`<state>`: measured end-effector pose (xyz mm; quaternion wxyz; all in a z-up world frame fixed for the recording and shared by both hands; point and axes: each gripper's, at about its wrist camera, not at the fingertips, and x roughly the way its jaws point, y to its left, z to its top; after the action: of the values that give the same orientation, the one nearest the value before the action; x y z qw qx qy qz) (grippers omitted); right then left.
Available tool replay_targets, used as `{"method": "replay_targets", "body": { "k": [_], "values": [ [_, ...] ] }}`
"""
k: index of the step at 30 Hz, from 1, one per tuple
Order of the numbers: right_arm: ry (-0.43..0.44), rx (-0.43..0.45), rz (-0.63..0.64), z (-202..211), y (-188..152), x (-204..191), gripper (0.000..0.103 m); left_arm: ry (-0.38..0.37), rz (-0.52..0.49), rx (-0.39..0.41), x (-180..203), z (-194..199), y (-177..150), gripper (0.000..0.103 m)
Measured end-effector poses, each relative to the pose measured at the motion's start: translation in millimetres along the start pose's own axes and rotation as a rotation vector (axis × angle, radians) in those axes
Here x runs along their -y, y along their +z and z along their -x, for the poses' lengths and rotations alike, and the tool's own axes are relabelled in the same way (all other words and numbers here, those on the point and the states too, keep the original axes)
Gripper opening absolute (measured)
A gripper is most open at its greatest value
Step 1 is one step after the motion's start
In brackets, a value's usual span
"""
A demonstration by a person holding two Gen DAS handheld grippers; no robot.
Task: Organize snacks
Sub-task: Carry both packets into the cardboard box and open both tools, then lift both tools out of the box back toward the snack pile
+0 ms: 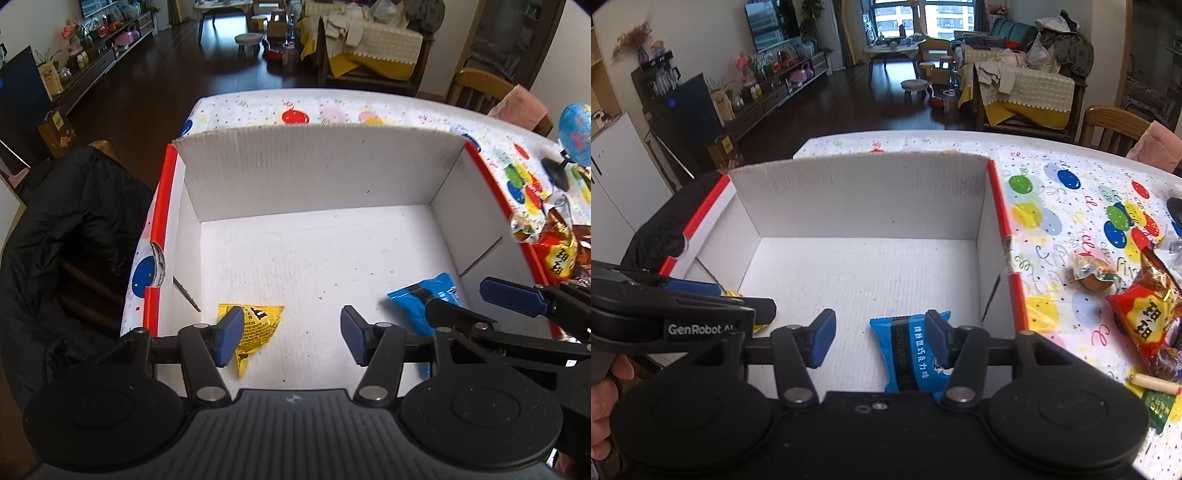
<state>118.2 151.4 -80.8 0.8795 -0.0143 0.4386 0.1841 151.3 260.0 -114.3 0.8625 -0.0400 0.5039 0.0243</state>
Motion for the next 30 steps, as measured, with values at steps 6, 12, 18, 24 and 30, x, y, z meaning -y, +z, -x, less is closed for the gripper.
{"method": "replay_targets", "body": {
  "k": [6, 12, 18, 24, 30],
  "values": [
    [-0.008, 0.057, -0.038, 20.3, -1.5, 5.4, 0.068, -0.016, 0.009, 0.038, 1.3, 21.2, -1.4, 0.065],
    [-0.020, 0.112, -0.066, 42.8, -4.3, 11.3, 0.078, -0.033, 0.015, 0.080, 5.1, 41.9, -4.1, 0.067],
    [-0.027, 0.153, -0.108, 66.7, -11.0, 17.8, 0.083, -0.052, 0.017, 0.124, 11.5, 63.5, -8.4, 0.068],
    [-0.023, 0.211, -0.147, 93.9, -20.2, 23.6, 0.083, -0.091, -0.002, 0.159, 25.0, 83.7, -13.3, 0.069],
    [-0.045, 0.269, -0.186, 117.6, -31.3, 37.2, 0.091, -0.134, -0.022, 0.190, 43.0, 98.4, -17.1, 0.076]
  ]
}}
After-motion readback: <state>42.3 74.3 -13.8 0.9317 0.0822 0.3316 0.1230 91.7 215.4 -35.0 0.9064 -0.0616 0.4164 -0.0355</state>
